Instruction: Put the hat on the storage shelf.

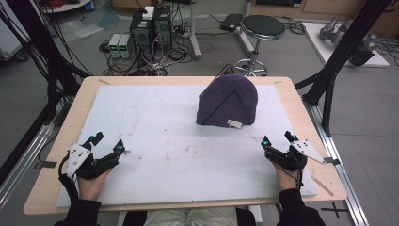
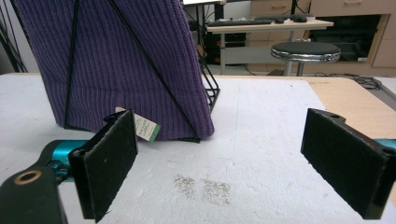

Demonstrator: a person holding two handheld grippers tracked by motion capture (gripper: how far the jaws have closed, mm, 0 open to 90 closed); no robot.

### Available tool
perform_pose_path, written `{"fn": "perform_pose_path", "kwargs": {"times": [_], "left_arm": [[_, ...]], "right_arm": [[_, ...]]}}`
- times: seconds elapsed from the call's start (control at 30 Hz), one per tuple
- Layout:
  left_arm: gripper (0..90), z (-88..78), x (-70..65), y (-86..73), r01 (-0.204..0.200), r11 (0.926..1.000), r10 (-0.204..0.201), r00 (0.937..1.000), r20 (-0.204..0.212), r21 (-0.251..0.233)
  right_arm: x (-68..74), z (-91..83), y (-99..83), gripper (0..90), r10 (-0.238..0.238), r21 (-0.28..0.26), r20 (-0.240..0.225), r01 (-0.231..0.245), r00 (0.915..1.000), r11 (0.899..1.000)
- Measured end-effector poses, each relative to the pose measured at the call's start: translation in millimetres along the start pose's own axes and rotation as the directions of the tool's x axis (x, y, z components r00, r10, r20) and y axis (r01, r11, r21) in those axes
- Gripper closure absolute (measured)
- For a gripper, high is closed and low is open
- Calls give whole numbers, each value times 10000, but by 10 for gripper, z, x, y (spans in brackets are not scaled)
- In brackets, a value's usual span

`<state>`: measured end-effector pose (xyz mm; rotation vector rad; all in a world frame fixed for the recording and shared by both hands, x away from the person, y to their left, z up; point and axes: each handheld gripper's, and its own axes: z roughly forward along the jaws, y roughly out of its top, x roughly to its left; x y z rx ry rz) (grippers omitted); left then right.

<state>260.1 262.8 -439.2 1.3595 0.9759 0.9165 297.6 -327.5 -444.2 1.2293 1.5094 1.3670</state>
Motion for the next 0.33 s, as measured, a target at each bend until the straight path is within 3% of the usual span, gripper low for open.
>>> {"fn": "perform_pose_path", "kwargs": {"times": [0.33], "left_arm": [[211, 7, 1, -19, 14, 9999, -16, 9999, 145, 130]], "right_arm": [[3, 9, -5, 101, -2, 62, -86, 3, 10000, 10000]]}}
